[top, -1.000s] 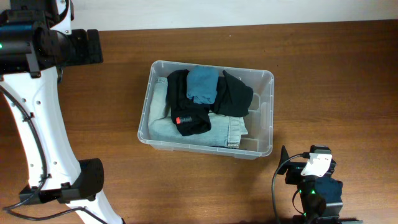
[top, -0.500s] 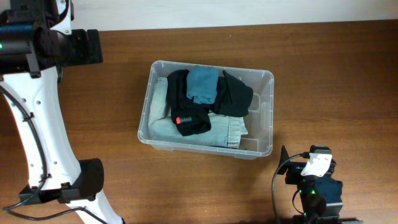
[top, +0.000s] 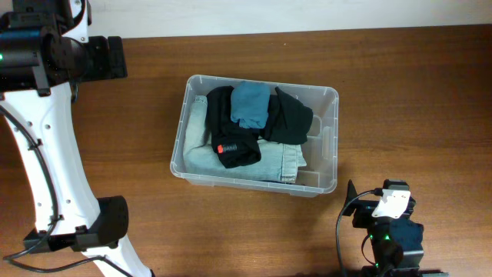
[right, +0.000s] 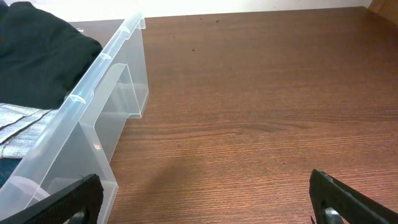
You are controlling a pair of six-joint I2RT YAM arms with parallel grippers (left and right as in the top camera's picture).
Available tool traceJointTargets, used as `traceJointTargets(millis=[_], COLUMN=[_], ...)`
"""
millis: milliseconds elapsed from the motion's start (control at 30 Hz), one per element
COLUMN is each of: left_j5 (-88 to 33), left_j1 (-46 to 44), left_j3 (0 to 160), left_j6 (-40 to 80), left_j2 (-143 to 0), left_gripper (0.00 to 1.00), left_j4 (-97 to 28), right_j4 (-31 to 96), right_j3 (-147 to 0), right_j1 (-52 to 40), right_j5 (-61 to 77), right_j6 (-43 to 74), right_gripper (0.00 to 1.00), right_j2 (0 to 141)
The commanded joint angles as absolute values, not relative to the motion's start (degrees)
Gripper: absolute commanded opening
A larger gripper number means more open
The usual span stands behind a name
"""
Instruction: Pack container
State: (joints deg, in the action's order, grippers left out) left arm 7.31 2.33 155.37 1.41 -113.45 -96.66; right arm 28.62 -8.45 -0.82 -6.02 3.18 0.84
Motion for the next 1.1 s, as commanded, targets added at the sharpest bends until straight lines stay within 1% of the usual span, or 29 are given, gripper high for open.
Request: traceJointTargets(millis=[0, 767, 900, 933, 1000, 1067], left_j5=[7.14, 7.11, 7.16, 7.75, 9.06, 8.82], left_j1=[2.50, 2.52, 2.46, 2.46, 2.46, 2.46], left_j3=[155.72, 155.72, 155.02, 153.99, 147.04, 137.25], left_j6=[1.93, 1.93, 1.93, 1.37, 0.38, 0.19], left_j2=[-112.79, -112.81, -110.17, -109.06, -103.66, -97.43], left_gripper=[1.00, 1.00, 1.00, 1.00, 1.00, 1.00], left_j4=[-96.68, -96.68, -96.68, -96.51, -93.27, -85.84], right_j4=[28.42, 28.42, 28.42, 28.42, 28.42, 28.42], right_j3=[-7.92, -7.92, -7.92, -7.92, -7.92, -7.92], right_j1=[-0.36, -0.36, -0.36, -0.36, -0.36, -0.36], right_j5=[-6.70, -6.70, -6.70, -6.70, -6.70, -6.70], right_j6=[3.22, 3.22, 3.22, 3.22, 3.22, 3.22], right_gripper=[0.98, 0.99, 0.98, 0.98, 0.98, 0.99], right_j2=[0.21, 0.21, 0.21, 0.21, 0.21, 0.21])
